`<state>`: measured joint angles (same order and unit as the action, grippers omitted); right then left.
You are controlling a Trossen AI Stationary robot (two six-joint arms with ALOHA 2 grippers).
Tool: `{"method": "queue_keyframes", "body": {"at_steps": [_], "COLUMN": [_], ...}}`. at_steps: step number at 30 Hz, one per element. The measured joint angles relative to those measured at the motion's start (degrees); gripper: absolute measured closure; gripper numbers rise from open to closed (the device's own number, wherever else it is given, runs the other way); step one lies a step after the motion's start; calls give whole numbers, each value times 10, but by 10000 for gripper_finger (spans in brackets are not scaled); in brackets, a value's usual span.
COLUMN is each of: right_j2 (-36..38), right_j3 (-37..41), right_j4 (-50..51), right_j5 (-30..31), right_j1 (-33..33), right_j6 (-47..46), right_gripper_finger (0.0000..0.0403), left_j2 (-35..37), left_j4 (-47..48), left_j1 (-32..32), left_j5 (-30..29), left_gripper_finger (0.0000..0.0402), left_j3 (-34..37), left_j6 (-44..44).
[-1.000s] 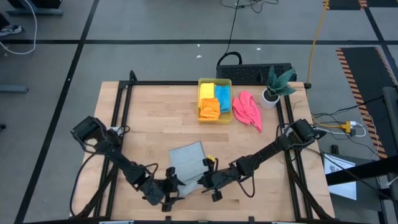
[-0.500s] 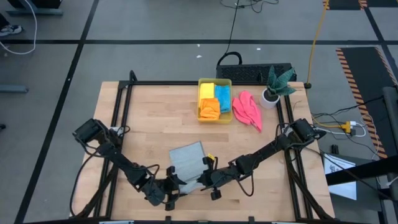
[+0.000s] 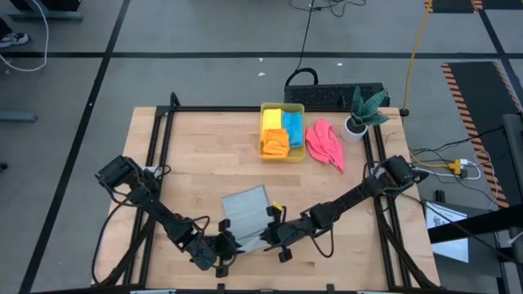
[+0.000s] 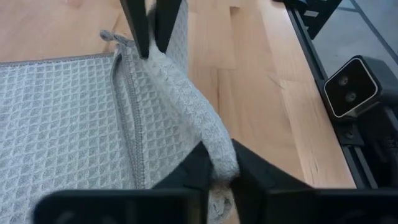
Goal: Fold microfiber towels
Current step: Fold the gray microfiber towel
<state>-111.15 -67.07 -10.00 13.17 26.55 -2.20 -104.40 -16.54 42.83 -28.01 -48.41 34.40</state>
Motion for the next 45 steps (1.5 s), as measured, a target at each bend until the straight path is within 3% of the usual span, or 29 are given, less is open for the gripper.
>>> {"method": "queue_keyframes", "body": {"at_steps": [4, 11, 14, 19, 25, 33, 37, 41, 45], "right_j2": [20, 40, 33, 29, 20, -3, -1, 30, 81], "right_j3": [0, 0, 0, 0, 0, 0, 0, 0, 0], "right_j4": [28, 117, 124, 124, 134, 136, 142, 141, 124], "right_j5": [-6, -66, -104, -75, 35, 33, 34, 35, 36], "right_j1": [2, 17, 27, 59, 84, 84, 85, 91, 99], "right_j6": [-5, -59, -61, -18, -1, -1, -1, 1, 7], "right_gripper_finger": [313, 206, 185, 177, 196, 260, 318, 387, 388], "left_j2": [0, 0, 0, 0, 1, 1, 3, 30, 83], "left_j4": [1, 4, 5, 15, 14, 14, 10, 8, -9], "left_j1": [0, 0, 0, 0, 0, 0, 1, 9, 26], "left_j5": [0, 0, 0, 0, -1, -3, -3, -3, -5], "left_gripper_finger": [392, 369, 378, 394, 366, 361, 363, 389, 387], "left_j3": [0, 0, 0, 0, 0, 0, 0, 1, 1], "left_j6": [1, 3, 4, 7, 18, 20, 20, -1, -35]}}
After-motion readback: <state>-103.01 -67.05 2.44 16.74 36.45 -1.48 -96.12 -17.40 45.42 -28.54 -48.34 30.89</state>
